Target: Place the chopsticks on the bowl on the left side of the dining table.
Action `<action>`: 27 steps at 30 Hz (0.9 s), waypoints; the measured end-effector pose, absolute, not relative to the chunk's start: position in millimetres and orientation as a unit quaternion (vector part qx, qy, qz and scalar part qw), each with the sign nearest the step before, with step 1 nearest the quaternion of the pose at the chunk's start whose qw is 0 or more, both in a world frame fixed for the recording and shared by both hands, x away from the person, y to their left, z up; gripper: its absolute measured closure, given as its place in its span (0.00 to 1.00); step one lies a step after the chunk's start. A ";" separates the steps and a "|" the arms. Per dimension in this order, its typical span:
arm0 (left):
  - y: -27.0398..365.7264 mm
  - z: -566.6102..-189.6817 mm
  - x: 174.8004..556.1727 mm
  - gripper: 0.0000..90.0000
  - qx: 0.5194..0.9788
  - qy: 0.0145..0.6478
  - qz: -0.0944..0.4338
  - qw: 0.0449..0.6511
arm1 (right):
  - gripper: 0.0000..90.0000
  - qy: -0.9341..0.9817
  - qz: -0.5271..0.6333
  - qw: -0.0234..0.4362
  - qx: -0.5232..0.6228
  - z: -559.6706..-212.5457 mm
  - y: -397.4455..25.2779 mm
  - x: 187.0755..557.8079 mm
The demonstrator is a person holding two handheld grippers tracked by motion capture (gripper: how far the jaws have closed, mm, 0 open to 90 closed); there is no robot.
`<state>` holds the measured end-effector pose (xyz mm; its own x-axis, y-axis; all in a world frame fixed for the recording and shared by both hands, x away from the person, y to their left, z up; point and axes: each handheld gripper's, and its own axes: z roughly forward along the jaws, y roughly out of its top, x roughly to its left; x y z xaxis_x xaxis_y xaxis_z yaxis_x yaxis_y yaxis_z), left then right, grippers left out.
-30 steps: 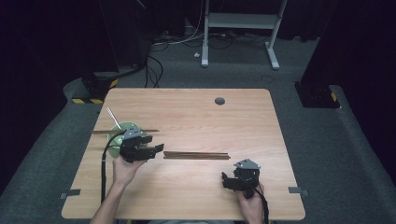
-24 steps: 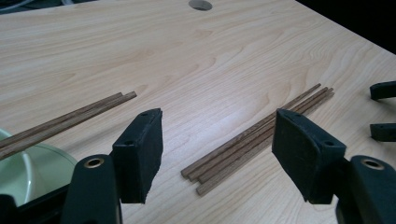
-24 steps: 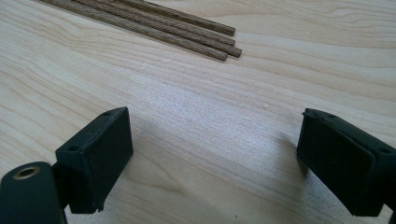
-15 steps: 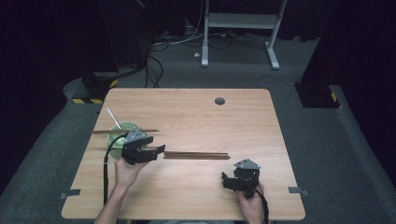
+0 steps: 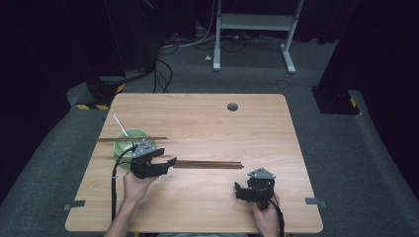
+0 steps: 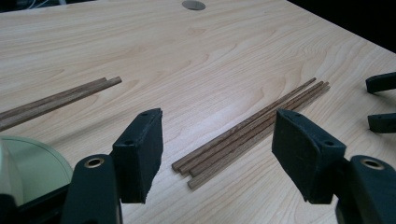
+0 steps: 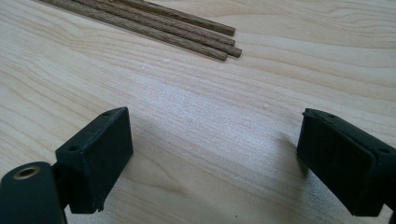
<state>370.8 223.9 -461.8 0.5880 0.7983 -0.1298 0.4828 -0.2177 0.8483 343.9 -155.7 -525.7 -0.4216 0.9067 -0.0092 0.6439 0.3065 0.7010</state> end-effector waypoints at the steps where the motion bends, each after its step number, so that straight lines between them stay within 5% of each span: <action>1: 224.1 -462.5 370.5 0.38 0.760 0.422 0.169 0.464 | 0.11 0.781 0.317 0.207 0.496 -525.7 -155.7 343.9; 27: 216.2 -494.8 361.2 0.39 0.758 0.439 0.181 0.447 | 0.11 0.781 0.317 0.207 0.496 -525.7 -155.7 343.9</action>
<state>361.2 216.2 -494.8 0.5491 0.8274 -0.1182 0.5031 -0.2142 0.8373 343.9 -155.7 -525.7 -0.4214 0.9068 -0.0091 0.6439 0.3062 0.7011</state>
